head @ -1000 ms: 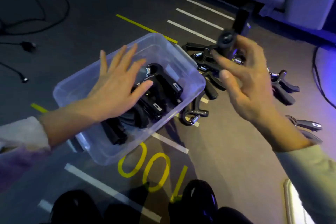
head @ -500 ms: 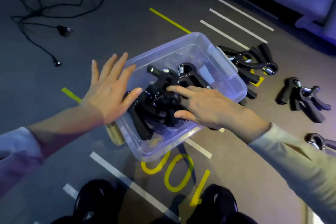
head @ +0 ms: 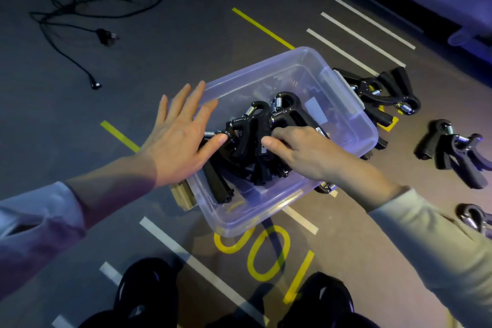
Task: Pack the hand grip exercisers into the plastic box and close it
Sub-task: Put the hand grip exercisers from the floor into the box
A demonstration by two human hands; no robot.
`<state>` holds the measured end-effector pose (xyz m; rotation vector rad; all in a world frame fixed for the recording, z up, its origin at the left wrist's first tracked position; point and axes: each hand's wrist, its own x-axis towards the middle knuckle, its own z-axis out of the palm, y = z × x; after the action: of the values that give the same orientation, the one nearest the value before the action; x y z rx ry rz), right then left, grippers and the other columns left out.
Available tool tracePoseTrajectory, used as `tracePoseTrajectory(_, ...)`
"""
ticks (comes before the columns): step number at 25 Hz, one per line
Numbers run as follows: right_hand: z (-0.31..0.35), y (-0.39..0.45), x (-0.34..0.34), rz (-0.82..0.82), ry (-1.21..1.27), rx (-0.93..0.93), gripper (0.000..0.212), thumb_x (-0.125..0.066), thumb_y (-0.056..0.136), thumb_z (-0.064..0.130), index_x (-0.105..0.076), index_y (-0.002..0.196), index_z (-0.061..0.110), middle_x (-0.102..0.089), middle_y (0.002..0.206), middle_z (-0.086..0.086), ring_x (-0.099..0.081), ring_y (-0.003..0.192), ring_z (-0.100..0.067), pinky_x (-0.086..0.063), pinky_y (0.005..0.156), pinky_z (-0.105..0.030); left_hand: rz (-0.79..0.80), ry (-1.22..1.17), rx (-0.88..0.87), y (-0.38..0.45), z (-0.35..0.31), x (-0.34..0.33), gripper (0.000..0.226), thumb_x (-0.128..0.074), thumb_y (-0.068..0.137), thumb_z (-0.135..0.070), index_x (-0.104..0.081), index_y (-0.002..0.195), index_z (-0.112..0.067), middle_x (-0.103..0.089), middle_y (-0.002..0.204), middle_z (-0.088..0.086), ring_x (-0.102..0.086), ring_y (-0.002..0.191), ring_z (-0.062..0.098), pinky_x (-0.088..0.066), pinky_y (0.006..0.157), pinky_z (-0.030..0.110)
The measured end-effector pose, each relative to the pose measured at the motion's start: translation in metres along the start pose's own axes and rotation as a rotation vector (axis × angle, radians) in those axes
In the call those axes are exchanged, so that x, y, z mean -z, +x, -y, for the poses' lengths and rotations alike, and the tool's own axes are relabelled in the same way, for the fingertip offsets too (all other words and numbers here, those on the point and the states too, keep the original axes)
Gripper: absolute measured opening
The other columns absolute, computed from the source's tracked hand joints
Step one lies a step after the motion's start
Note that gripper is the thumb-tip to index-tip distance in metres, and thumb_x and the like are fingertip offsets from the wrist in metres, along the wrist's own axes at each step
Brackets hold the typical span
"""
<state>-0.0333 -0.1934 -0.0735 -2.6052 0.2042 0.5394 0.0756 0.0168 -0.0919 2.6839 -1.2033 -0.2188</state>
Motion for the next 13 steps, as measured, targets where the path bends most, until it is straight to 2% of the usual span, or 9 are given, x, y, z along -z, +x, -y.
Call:
tracePoseTrajectory(1,0.002,0.002,-0.003,0.018,0.075,-0.020,0.046,-0.028,0.090,0.061,-0.056,0.090,0.024,-0.060,0.088,-0.001,-0.054,0.091,-0.024,-0.043,0.080,-0.037,0.002,-0.003,0.001,0.000,-0.001,0.001,0.082,-0.010,0.080,-0.065,-0.024,0.144,-0.015,-0.001,0.156,0.011,0.001,0.143,0.029,-0.002,0.112,0.053)
tracePoseTrajectory(2,0.004,0.004,-0.005,0.059,0.129,-0.025,0.042,-0.030,0.091,0.059,-0.055,0.099,0.026,-0.062,0.094,-0.003,-0.055,0.095,-0.023,-0.042,0.083,-0.036,0.004,-0.005,0.003,0.000,-0.001,0.001,0.083,-0.009,0.079,-0.065,-0.024,0.144,-0.016,-0.002,0.156,0.011,0.001,0.143,0.029,-0.002,0.112,0.053)
tracePoseTrajectory(4,0.007,0.007,-0.009,0.147,0.204,-0.022,0.043,-0.029,0.092,0.059,-0.052,0.118,0.032,-0.062,0.116,-0.004,-0.054,0.112,-0.023,-0.040,0.095,-0.035,0.010,-0.004,0.007,0.000,-0.002,0.002,0.084,-0.009,0.078,-0.066,-0.024,0.144,-0.016,-0.001,0.156,0.011,0.000,0.143,0.030,-0.003,0.112,0.053)
tracePoseTrajectory(6,0.009,0.011,-0.013,0.219,0.263,-0.037,0.050,-0.027,0.093,0.057,-0.042,0.136,0.037,-0.050,0.140,0.001,-0.043,0.131,-0.019,-0.031,0.108,-0.030,0.019,0.001,0.008,0.000,-0.003,0.002,0.084,-0.008,0.078,-0.066,-0.023,0.144,-0.016,-0.001,0.156,0.011,0.001,0.143,0.030,-0.003,0.112,0.053)
tracePoseTrajectory(7,0.009,0.014,-0.016,0.254,0.315,-0.058,0.054,-0.026,0.093,0.058,-0.038,0.141,0.036,-0.044,0.145,0.004,-0.040,0.134,-0.018,-0.028,0.112,-0.030,0.026,0.006,0.009,0.001,-0.004,0.002,0.084,-0.008,0.078,-0.066,-0.023,0.144,-0.017,0.000,0.156,0.011,0.002,0.143,0.029,-0.002,0.112,0.054)
tracePoseTrajectory(8,0.010,0.016,-0.019,0.273,0.403,-0.088,0.056,-0.026,0.093,0.058,-0.039,0.141,0.033,-0.043,0.146,0.004,-0.042,0.132,-0.019,-0.031,0.112,-0.032,0.031,0.013,0.010,0.001,-0.004,0.002,0.084,-0.008,0.078,-0.067,-0.022,0.144,-0.017,0.001,0.156,0.011,0.002,0.143,0.029,-0.002,0.112,0.054)
tracePoseTrajectory(10,0.011,0.017,-0.020,0.239,0.615,-0.153,0.053,-0.032,0.092,0.057,-0.051,0.133,0.028,-0.052,0.135,0.004,-0.054,0.119,-0.018,-0.042,0.105,-0.035,0.035,0.022,0.010,0.001,-0.004,0.003,0.085,-0.007,0.078,-0.067,-0.022,0.145,-0.017,0.001,0.156,0.011,0.003,0.142,0.029,-0.002,0.112,0.054)
tracePoseTrajectory(11,0.008,0.016,-0.019,0.192,0.667,-0.154,0.049,-0.036,0.093,0.053,-0.058,0.127,0.024,-0.057,0.127,0.006,-0.056,0.113,-0.013,-0.046,0.101,-0.032,0.038,0.025,0.011,0.001,-0.004,0.003,0.085,-0.007,0.078,-0.067,-0.022,0.145,-0.017,0.001,0.156,0.011,0.003,0.142,0.029,-0.002,0.112,0.054)
tracePoseTrajectory(13,0.001,0.014,-0.012,0.112,0.614,-0.109,0.042,-0.039,0.097,0.043,-0.064,0.120,0.017,-0.060,0.113,0.009,-0.055,0.106,-0.005,-0.046,0.094,-0.021,0.043,0.030,0.013,0.000,-0.004,0.003,0.085,-0.006,0.078,-0.067,-0.022,0.145,-0.017,0.002,0.156,0.011,0.003,0.143,0.029,-0.001,0.112,0.053)
